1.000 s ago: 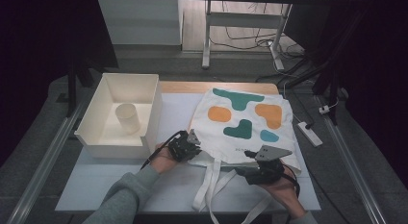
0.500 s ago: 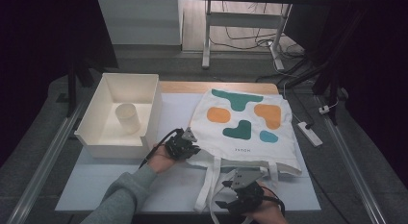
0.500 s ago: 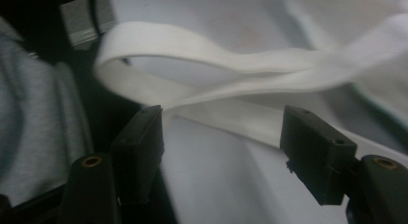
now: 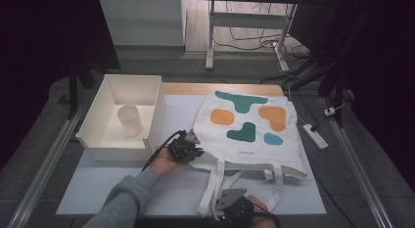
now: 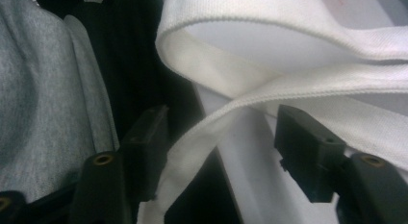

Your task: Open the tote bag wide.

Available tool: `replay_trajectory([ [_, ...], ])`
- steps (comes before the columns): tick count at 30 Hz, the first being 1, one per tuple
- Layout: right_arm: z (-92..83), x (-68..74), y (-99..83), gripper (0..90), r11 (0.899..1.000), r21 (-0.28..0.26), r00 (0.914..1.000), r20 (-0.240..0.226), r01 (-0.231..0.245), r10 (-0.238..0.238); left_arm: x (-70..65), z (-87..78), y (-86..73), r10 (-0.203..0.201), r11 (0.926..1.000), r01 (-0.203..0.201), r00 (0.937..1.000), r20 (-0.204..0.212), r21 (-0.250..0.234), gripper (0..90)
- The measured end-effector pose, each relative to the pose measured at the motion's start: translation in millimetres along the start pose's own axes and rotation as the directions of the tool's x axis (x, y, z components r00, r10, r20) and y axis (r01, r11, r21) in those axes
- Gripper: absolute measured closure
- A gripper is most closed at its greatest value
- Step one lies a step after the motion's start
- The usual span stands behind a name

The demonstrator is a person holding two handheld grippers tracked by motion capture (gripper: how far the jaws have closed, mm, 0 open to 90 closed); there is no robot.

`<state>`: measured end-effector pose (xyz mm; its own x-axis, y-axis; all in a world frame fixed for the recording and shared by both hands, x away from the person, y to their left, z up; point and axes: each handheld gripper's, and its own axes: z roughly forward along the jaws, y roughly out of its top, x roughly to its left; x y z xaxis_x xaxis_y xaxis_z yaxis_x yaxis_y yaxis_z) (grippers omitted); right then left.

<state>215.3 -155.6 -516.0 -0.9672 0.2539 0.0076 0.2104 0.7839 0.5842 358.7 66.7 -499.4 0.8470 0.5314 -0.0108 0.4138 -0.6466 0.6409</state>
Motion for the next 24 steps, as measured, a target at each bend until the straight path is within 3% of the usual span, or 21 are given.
replay_trajectory([
  [5, -1.3, -1.3, 0.7, 63.3, 1.0, 0.001, 0.9988, -0.048, -0.01, 0.01, 0.0, -0.2, -0.1, -0.001, 1.0, 0.001, 1.0, 0.0, -0.001, 85.6],
  [10, -6.5, -6.5, -0.6, 86.1, 1.0, 0.005, 0.9998, -0.001, -0.019, 0.019, 0.2, -0.4, -0.2, -0.001, 1.0, 0.001, 1.0, 0.001, -0.003, 85.6],
  [16, -22.9, -22.3, -4.7, 87.4, 0.999, -0.018, 0.9954, 0.085, -0.043, 0.044, 0.9, -0.5, -0.6, 0.001, 1.0, -0.001, 1.0, 0.004, -0.004, 85.7],
  [24, -53.5, -41.1, -10.9, 87.6, 0.99, -0.12, 0.9725, 0.212, -0.073, 0.097, -0.6, 0.1, -0.4, 0.005, 1.0, -0.005, 1.0, -0.001, -0.003, 85.7],
])
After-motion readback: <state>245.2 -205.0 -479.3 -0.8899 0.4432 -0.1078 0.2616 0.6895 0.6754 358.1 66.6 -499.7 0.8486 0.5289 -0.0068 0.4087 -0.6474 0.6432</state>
